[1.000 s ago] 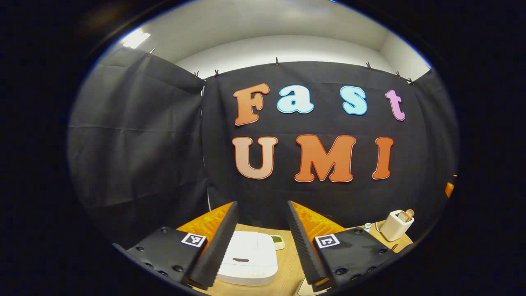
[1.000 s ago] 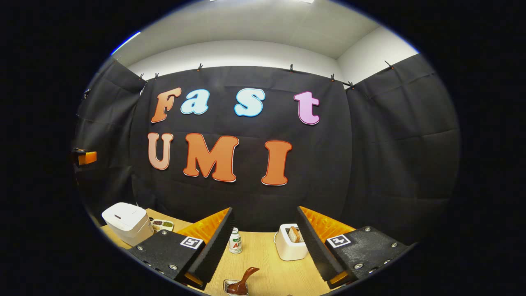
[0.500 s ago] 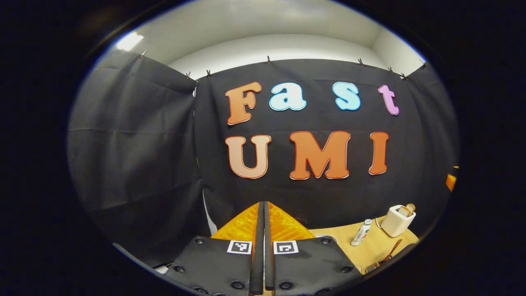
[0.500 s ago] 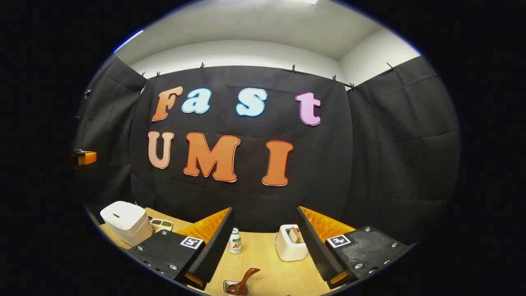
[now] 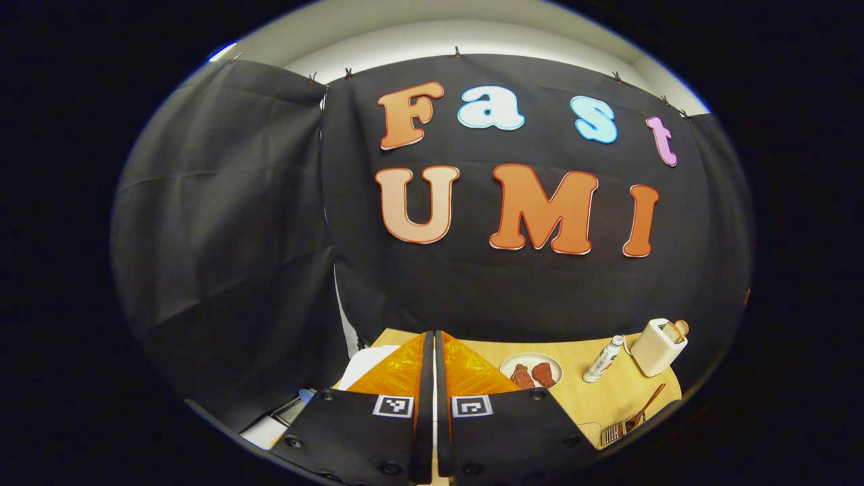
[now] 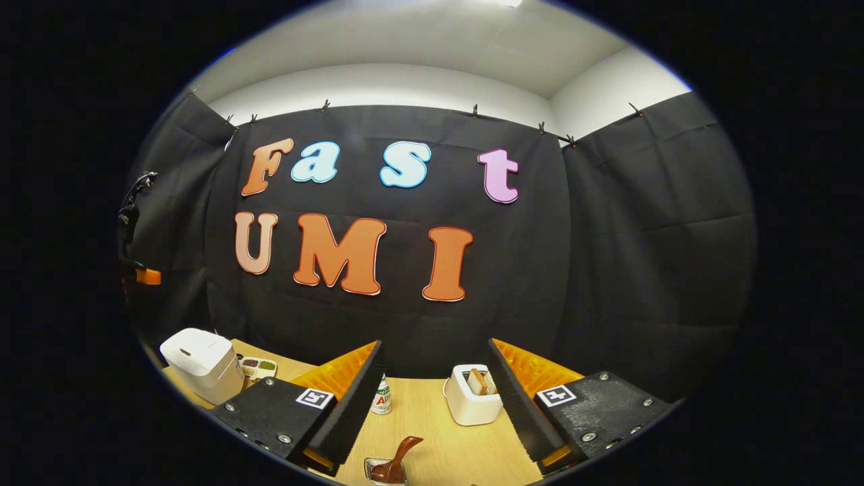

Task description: Close the left gripper, press the button to open the rice cooker; take a wooden spoon from the chopstick holder with the right hand, scoop a spoonful of rice and pour it into the rice cooker, then put the wooden spoon back into the chopstick holder.

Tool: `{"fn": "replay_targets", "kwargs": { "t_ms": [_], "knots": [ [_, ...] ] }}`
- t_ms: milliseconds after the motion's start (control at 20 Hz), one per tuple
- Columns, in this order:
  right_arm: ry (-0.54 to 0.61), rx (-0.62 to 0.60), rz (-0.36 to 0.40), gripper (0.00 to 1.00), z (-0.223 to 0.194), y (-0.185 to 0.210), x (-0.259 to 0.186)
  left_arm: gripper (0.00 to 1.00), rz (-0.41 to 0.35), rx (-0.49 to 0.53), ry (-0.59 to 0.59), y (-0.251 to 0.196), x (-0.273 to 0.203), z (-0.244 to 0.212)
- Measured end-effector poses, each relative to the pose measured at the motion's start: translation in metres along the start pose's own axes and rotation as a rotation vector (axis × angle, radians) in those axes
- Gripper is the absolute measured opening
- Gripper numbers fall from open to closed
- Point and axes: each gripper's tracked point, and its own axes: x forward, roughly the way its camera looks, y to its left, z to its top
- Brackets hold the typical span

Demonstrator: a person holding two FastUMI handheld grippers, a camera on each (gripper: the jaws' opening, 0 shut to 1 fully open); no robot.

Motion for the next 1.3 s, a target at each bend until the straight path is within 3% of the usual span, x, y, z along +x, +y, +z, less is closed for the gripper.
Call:
{"fn": "replay_targets", "kwargs": {
  "t_ms": [200, 250, 700, 850, 1050, 1300],
  "knots": [
    [0.006, -0.006, -0.022, 0.97, -0.005, -0.006, -0.005, 0.07, 0.017, -0.044, 0.105, 0.02, 0.027, -0.023],
    [0.008, -0.005, -0.028, 0.94, -0.007, -0.008, -0.006, 0.07, 0.016, -0.061, 0.126, 0.024, 0.032, -0.03],
    [0.037, 0.01, -0.077, 0.94, -0.023, -0.027, -0.022, 0.05, 0.019, -0.164, 0.399, 0.048, 0.076, -0.098],
    [0.06, 0.016, -0.09, 0.97, -0.032, -0.034, -0.028, 0.05, -0.006, -0.22, 0.496, 0.047, 0.086, -0.124],
    [0.094, 0.017, -0.106, 0.94, -0.044, -0.039, -0.033, 0.05, -0.036, -0.297, 0.608, 0.042, 0.098, -0.16],
    [0.112, 0.016, -0.122, 0.94, -0.051, -0.042, -0.037, 0.05, -0.039, -0.325, 0.698, 0.039, 0.101, -0.188]
  ]
}}
